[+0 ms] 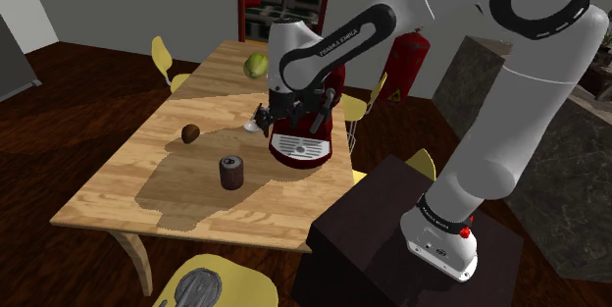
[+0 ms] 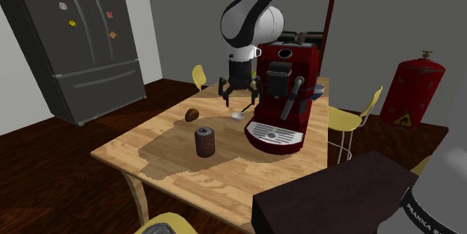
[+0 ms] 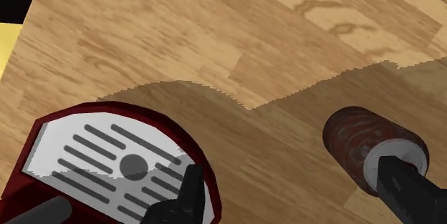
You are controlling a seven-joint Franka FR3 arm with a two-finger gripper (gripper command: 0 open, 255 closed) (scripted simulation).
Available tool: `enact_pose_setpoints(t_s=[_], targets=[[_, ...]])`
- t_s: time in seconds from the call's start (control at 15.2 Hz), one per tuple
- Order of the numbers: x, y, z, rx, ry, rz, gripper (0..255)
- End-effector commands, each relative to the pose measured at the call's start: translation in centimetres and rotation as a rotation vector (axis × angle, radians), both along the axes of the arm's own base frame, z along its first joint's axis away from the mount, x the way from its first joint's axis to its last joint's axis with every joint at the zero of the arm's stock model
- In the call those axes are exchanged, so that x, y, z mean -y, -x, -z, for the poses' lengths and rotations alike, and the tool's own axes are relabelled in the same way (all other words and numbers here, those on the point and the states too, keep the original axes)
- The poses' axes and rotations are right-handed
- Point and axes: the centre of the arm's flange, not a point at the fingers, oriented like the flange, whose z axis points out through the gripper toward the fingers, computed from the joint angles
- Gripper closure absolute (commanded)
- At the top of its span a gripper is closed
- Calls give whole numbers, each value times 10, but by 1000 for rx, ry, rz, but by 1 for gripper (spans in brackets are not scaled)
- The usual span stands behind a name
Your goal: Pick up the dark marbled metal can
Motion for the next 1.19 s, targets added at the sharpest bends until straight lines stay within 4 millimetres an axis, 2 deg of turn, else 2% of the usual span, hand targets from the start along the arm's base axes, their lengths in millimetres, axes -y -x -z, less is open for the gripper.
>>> enact_pose_setpoints(t_s=[0.0, 0.92, 1.12], targets=[[-12, -14, 15, 5, -3, 9, 0], [-107, -122, 125, 35, -15, 65, 0], [-107, -123, 137, 35, -15, 66, 0]])
